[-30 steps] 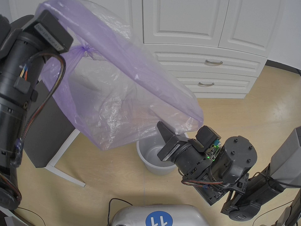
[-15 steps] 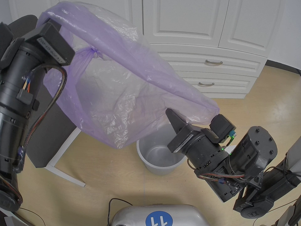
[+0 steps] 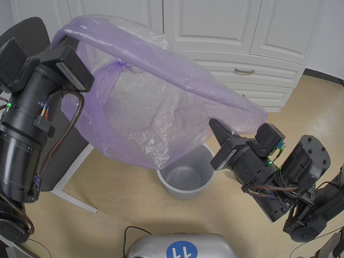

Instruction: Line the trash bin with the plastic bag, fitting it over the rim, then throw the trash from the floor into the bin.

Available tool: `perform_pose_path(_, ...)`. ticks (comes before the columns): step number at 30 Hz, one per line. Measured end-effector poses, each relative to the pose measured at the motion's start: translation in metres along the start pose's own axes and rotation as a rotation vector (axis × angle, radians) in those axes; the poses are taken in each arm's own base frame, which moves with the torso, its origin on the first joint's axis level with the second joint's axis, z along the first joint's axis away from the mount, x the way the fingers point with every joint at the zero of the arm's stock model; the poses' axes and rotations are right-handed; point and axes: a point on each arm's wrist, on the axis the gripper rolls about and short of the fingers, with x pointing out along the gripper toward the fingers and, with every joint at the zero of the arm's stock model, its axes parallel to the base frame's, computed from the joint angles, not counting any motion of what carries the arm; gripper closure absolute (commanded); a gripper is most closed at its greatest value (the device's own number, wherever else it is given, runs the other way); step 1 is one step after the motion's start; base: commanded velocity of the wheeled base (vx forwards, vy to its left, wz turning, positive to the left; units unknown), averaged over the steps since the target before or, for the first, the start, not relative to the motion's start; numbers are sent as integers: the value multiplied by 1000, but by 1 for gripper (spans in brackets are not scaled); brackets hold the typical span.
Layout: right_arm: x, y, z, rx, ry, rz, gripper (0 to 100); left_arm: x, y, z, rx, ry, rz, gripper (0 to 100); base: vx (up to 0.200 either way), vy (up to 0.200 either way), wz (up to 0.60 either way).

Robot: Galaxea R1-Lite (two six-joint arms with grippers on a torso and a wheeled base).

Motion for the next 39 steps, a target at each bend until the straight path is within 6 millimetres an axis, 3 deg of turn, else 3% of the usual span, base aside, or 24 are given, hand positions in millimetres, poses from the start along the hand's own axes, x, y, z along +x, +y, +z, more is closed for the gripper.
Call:
perform_pose_path(11,-30,-25,13,-201,359,-110,100,1,4,-35,99,106,15,100,0,0,0)
perform_pose_path(16,-45,-47,30,-241,527,-108,100,10,20,-61,186,167,78,100,0,0,0)
perform_pose_path(21,-49,-67,53,-274,531,-135,100,20,37,-92,269,242,138,100,0,0,0)
perform_pose_path(26,-52,-76,64,-324,500,-170,100,21,38,-118,308,312,135,100,0,0,0)
perform_pose_path(34,-56,-84,65,-412,498,-249,100,19,30,-156,337,397,99,100,0,0,0)
perform_pose_path(39,-61,-89,59,-501,525,-292,100,17,28,-169,350,430,87,100,0,0,0)
